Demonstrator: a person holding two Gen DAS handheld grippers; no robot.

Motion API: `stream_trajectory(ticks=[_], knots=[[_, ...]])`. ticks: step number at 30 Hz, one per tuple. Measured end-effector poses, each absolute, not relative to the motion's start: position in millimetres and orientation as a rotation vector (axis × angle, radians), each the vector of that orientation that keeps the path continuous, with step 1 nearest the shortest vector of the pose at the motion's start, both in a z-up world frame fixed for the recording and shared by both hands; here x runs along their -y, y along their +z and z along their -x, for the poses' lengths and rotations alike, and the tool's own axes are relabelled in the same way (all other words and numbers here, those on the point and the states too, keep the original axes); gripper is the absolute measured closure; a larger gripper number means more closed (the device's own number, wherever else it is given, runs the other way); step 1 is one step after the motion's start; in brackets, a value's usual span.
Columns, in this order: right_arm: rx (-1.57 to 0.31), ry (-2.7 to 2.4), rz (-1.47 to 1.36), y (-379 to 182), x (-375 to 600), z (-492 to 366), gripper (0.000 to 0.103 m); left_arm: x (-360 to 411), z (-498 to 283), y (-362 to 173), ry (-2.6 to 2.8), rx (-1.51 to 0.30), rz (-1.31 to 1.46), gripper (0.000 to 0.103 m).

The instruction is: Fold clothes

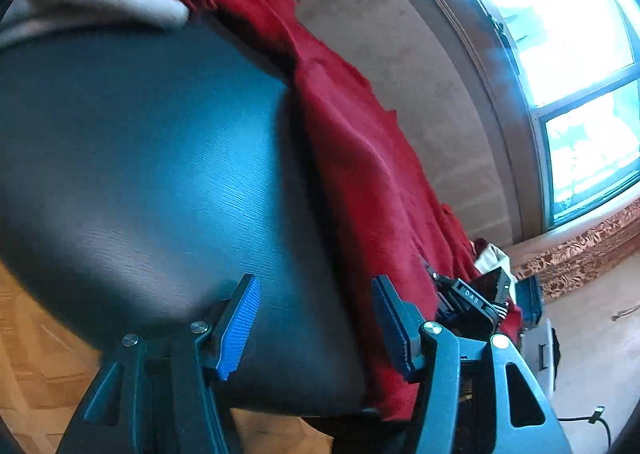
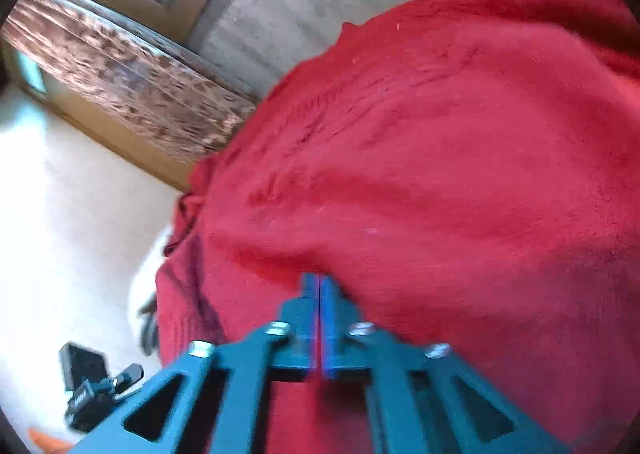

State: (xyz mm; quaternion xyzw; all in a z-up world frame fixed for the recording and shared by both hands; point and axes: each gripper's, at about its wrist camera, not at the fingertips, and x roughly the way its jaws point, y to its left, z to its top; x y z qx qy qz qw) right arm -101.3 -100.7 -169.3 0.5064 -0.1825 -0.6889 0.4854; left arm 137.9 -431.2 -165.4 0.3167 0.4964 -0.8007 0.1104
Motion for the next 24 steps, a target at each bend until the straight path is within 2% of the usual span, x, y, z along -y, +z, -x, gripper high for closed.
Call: stream_trajectory(ticks=[2, 10, 13, 16, 17, 19, 24], knots=[[0.486, -1.665, -1.230, -171, 99, 105, 0.103, 426, -125, -171, -2.334, -1.481, -0.948, 0.045], [0.445, -1.704, -1.186, -171, 113, 94, 0.103, 407, -88, -185, -2.295, -1.693, -0.977, 0.043], [0.431, -1.720, -1.179, -171, 112, 90, 0.103, 401, -80, -183, -2.288, -1.695, -1.000, 0.043], [0.438, -1.717, -1.176, -172, 109, 92, 0.103, 397, -76, -179, -2.309, -1.652, -1.043, 0.047], [0.442, -1.714, -1.176, -172, 109, 93, 0.103, 399, -77, -180, -2.297, -1.654, -1.042, 0.053], [0.444, -1.713, -1.176, -173, 109, 93, 0.103, 403, -79, -180, -2.279, -1.659, -1.047, 0.075], [0.443, -1.714, -1.175, -173, 110, 93, 0.103, 420, -106, -153, -2.354, -1.556, -1.003, 0.091]])
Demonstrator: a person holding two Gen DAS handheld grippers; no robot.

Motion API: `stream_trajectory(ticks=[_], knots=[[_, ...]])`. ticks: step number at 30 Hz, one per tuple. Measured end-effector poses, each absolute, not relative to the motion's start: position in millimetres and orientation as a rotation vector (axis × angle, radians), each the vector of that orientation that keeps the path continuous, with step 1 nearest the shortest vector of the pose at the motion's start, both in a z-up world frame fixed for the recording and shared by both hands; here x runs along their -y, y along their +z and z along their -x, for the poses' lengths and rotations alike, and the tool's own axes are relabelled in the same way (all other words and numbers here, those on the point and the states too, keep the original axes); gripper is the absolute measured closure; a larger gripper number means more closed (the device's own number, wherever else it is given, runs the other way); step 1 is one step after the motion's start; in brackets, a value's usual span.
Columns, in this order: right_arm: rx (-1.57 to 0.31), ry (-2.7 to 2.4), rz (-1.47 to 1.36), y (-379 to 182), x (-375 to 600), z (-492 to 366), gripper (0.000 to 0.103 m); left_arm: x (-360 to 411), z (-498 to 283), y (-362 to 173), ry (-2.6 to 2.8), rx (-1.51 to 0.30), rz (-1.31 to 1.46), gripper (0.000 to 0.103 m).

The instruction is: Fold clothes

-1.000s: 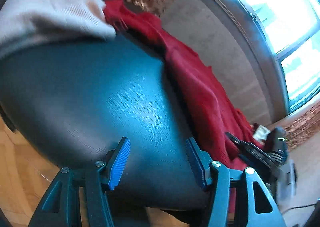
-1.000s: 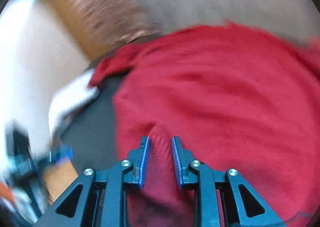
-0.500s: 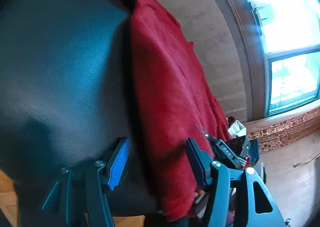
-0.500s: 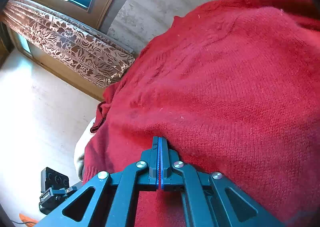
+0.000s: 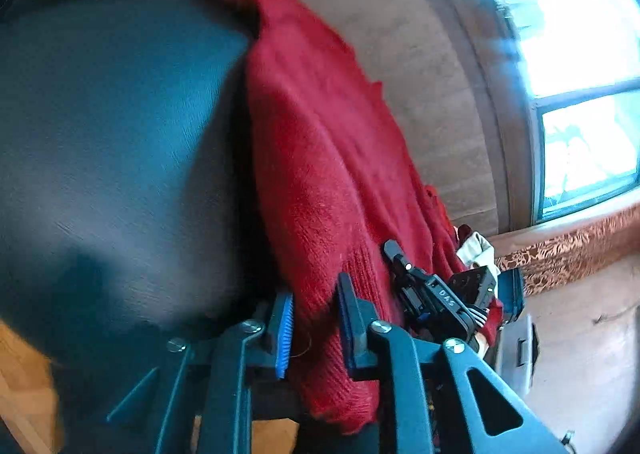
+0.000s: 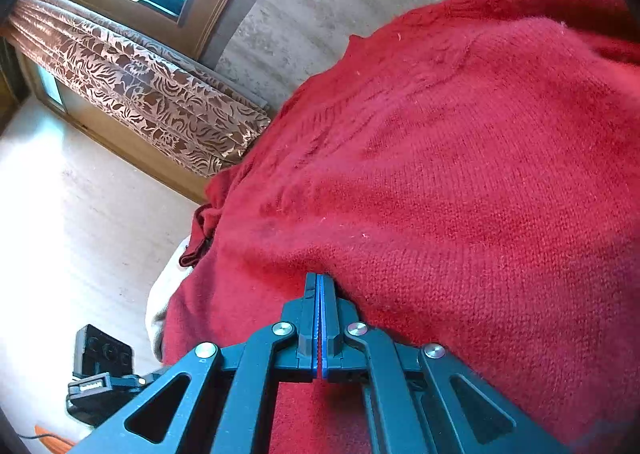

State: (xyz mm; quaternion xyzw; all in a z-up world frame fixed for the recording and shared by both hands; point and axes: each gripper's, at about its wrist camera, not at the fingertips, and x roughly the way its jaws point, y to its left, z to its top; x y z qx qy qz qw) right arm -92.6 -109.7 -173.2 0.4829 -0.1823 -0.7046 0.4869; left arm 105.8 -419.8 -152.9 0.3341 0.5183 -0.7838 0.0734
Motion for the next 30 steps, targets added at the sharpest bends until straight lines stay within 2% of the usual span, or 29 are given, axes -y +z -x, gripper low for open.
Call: stream_trajectory(ticks=[1, 4, 6, 9, 10, 12, 17, 19, 23, 30], knots=[[0.443, -1.714, -1.174, -173, 109, 92, 0.103, 426, -118, -144, -2.376, -1.529, -0.980, 0.094], [0.443, -1.715, -1.175, -172, 108, 92, 0.103, 436, -145, -104, -2.453, -1.288, -0.934, 0.101], [0.441, -1.716, -1.174, -172, 109, 92, 0.103, 440, -159, -75, -2.484, -1.092, -0.898, 0.101], [0.440, -1.713, -1.174, -173, 108, 94, 0.103, 453, -183, -51, -2.462, -0.906, -0.876, 0.101], [0.441, -1.713, -1.173, -173, 108, 94, 0.103, 458, -185, -53, -2.444, -0.924, -0.877, 0.097], [0.442, -1.713, -1.173, -173, 108, 94, 0.103, 469, -188, -72, -2.380, -1.029, -0.897, 0.079], [0.442, -1.716, -1.173, -173, 108, 94, 0.103, 462, -184, -132, -2.325, -1.209, -1.039, 0.072], [0.440, -1.716, -1.174, -173, 108, 94, 0.103, 452, -178, -146, -2.316, -1.192, -1.078, 0.068], [0.443, -1.715, -1.173, -173, 108, 95, 0.103, 443, -171, -162, -2.319, -1.227, -1.095, 0.060], [0.445, -1.715, -1.171, -174, 108, 94, 0.103, 423, -151, -165, -2.393, -1.257, -1.112, 0.058]])
